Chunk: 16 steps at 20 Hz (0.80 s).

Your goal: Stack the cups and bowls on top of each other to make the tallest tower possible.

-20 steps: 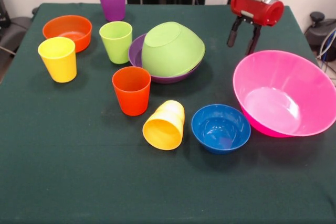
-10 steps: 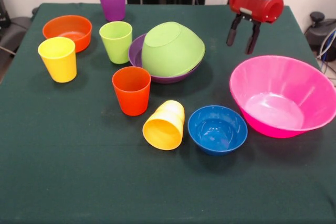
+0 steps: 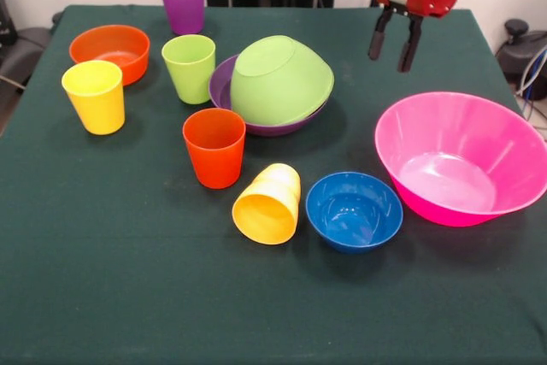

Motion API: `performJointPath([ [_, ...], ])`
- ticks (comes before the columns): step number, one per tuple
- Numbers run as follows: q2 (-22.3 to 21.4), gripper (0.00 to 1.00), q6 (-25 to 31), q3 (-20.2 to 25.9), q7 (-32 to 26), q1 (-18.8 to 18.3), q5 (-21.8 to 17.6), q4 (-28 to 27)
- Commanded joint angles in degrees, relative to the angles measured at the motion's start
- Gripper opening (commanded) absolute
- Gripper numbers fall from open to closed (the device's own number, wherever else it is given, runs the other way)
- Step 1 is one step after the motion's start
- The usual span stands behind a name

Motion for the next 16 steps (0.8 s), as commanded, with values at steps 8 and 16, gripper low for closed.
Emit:
performJointPath([
  [8, 9.83, 1.00, -2.16, 1.65, -0.64, 4.03, -2.34, -2.05],
  [16, 15.50, 1.00, -2.50, -2.18, 2.23, 8.52, 1.93, -6.67],
])
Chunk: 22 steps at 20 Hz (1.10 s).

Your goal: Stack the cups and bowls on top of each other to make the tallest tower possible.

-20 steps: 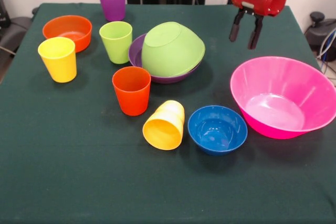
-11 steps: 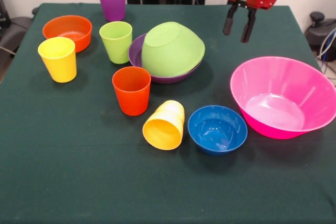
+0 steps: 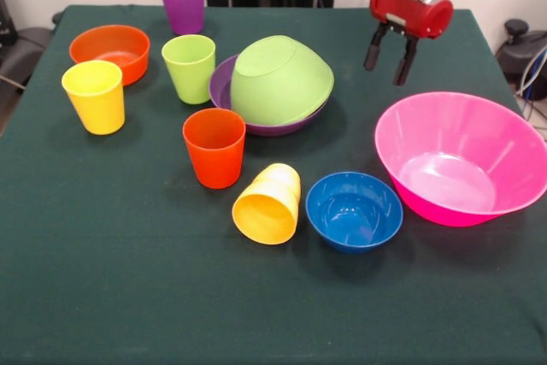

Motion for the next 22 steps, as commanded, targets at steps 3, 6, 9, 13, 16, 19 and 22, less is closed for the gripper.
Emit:
performJointPath([
  [3, 8.77, 1.00, -2.10, 0.45, 2.79, 3.17, 3.41, -6.30],
  [6, 9.19, 1.00, -2.21, 0.45, 2.66, 3.22, 3.72, -6.74],
  [9, 7.67, 1.00, -0.87, 1.23, 2.04, 2.77, 3.45, -6.26],
  [13, 3.92, 1.00, 1.23, 2.67, 0.76, 1.41, 2.44, -4.46],
  [16, 1.58, 1.00, 2.50, 3.89, -0.15, 0.31, 1.88, -3.63],
  [19, 0.28, 1.00, 3.11, 4.98, -0.70, -0.56, 1.60, -3.34],
  [22, -0.78, 1.00, 4.16, 5.55, -1.40, -1.25, 1.27, -3.19],
])
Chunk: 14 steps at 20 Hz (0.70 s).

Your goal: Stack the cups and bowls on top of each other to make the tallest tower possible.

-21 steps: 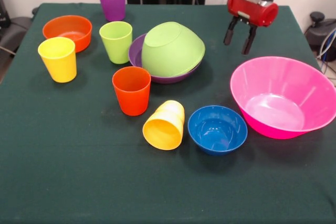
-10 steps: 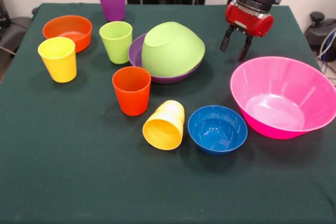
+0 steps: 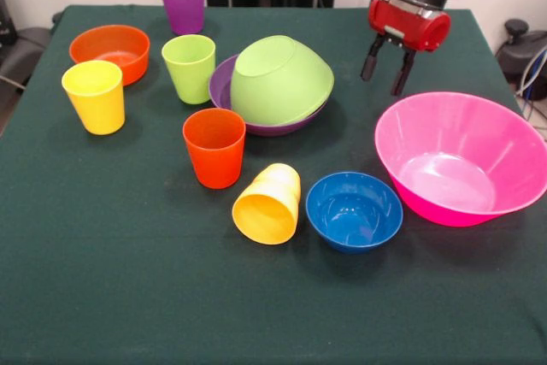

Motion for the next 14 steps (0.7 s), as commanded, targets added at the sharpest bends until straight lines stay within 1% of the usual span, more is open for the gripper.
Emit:
performJointPath([
  [1, -3.32, 1.00, 4.51, 7.16, -1.48, -2.30, 0.23, -1.14],
  [6, -3.07, 1.00, 4.51, 7.08, -1.17, -2.02, 0.46, -1.75],
  [9, -2.83, 1.00, 4.23, 7.47, -1.34, -2.61, 0.43, -2.40],
  [14, 1.37, 1.00, 1.00, 5.45, -0.21, -1.68, 0.88, -4.88],
])
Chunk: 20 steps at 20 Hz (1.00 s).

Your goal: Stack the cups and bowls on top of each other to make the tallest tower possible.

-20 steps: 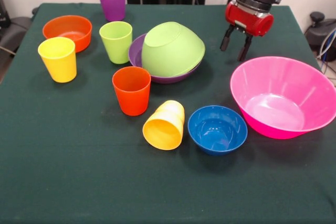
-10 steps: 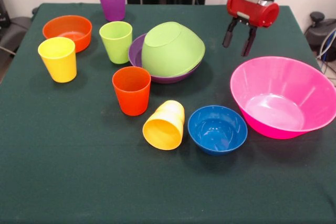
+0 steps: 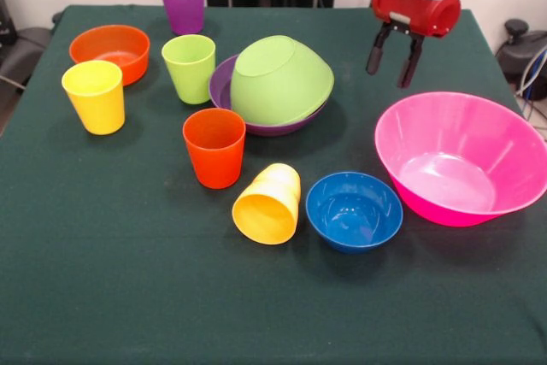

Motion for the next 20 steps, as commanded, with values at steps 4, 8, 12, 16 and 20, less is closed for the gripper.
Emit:
performJointPath([
  [4, 7.56, 1.00, 0.44, 3.67, 1.18, 1.48, 2.27, -6.33],
  [8, 8.91, 1.00, 0.49, 2.96, 1.71, 1.87, 3.44, -8.06],
  [12, 10.71, 1.00, -0.24, 2.09, 2.30, 2.54, 4.68, -9.38],
  [16, 10.14, 1.00, 0.45, 2.38, 2.06, 2.47, 5.12, -9.39],
  [20, 9.28, 1.00, 1.25, 2.74, 1.78, 2.55, 5.39, -9.06],
])
